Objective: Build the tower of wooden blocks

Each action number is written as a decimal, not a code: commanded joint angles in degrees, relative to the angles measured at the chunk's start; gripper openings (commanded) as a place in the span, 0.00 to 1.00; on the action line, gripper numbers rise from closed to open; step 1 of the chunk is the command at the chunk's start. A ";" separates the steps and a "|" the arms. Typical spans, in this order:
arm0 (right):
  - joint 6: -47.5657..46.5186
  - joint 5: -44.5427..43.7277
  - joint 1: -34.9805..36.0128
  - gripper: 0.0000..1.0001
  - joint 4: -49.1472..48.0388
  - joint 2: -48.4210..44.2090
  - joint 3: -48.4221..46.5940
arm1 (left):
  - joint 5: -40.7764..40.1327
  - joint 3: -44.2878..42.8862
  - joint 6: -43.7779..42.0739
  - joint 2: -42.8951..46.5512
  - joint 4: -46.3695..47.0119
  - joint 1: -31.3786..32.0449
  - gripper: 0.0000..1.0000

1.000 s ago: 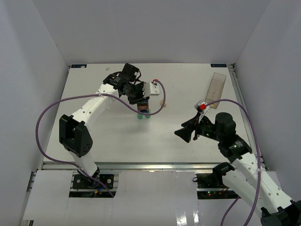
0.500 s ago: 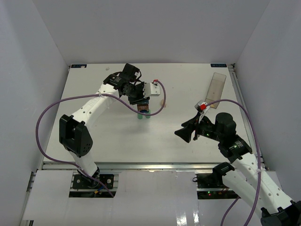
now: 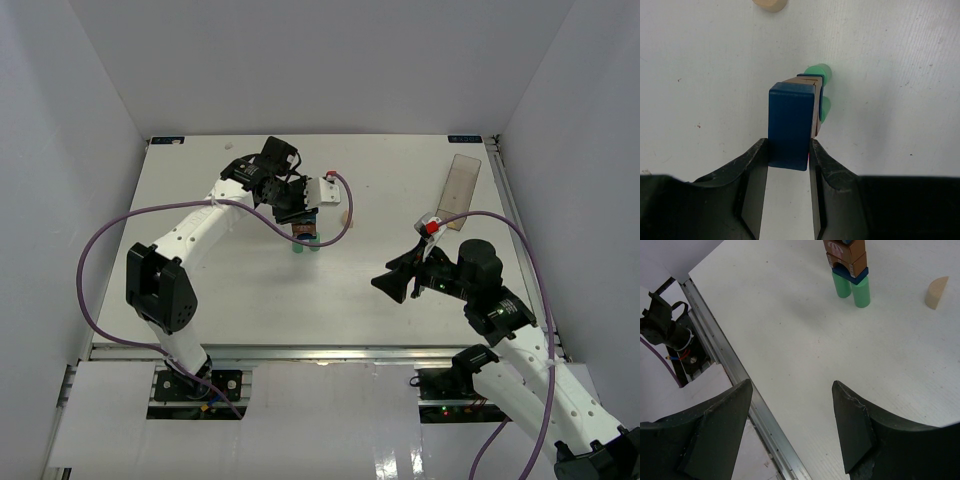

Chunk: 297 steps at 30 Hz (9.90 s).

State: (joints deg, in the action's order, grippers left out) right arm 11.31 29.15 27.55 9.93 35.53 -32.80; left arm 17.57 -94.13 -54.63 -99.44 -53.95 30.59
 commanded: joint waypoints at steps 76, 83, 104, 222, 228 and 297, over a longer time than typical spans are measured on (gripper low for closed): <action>-1.38 1.82 0.22 0.72 -2.02 -0.84 0.28 | -1.87 6.39 0.88 8.22 7.27 1.11 0.66; -0.99 0.88 0.22 0.72 -2.11 -0.16 -0.07 | -2.92 11.74 2.93 15.55 12.91 1.10 0.66; -5.99 -11.35 2.57 0.67 -28.85 31.24 -11.24 | -15.98 52.73 74.79 38.58 67.75 -0.21 0.00; -30.98 -32.13 19.84 0.76 -23.38 58.88 -34.70 | -46.93 76.55 86.54 59.01 76.96 3.69 0.00; -30.97 -32.19 19.86 0.76 -23.10 58.35 -34.33 | -46.87 76.64 86.48 59.01 76.95 3.69 0.00; -29.64 -32.90 17.36 0.75 -22.51 53.93 -30.70 | -46.44 76.64 86.27 58.83 77.25 3.99 0.00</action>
State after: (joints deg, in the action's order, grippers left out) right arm -18.58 -4.12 45.06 -11.46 91.22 -62.03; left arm -29.32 -17.54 32.12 -41.28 22.55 34.26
